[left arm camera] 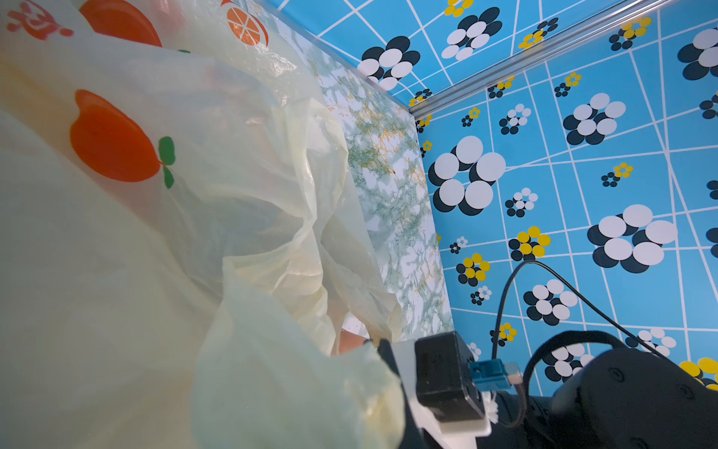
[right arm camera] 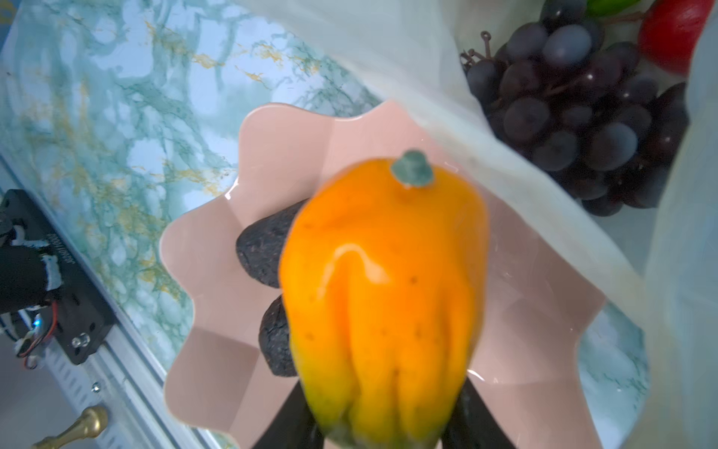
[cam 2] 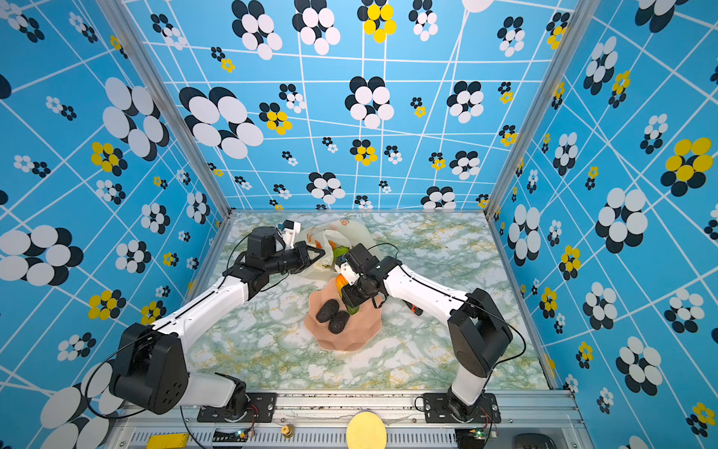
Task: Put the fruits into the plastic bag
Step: 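Lift the papaya with the right gripper and carry it into the bag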
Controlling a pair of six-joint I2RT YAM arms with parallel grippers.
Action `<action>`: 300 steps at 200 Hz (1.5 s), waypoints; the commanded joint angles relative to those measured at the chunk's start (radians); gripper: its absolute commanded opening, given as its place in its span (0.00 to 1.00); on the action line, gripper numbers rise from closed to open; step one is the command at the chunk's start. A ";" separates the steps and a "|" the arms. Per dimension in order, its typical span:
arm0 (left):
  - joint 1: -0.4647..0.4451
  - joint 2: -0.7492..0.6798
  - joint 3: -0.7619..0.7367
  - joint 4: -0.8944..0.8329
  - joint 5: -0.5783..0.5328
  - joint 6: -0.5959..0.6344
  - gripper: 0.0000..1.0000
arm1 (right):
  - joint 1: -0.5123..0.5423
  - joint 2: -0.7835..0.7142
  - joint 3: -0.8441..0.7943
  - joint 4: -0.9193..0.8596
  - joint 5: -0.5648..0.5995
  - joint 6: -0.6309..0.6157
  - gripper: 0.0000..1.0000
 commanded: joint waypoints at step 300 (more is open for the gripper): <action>-0.117 -0.191 -0.060 -0.062 -0.049 0.461 0.00 | -0.339 0.354 0.095 0.896 -0.952 1.259 0.21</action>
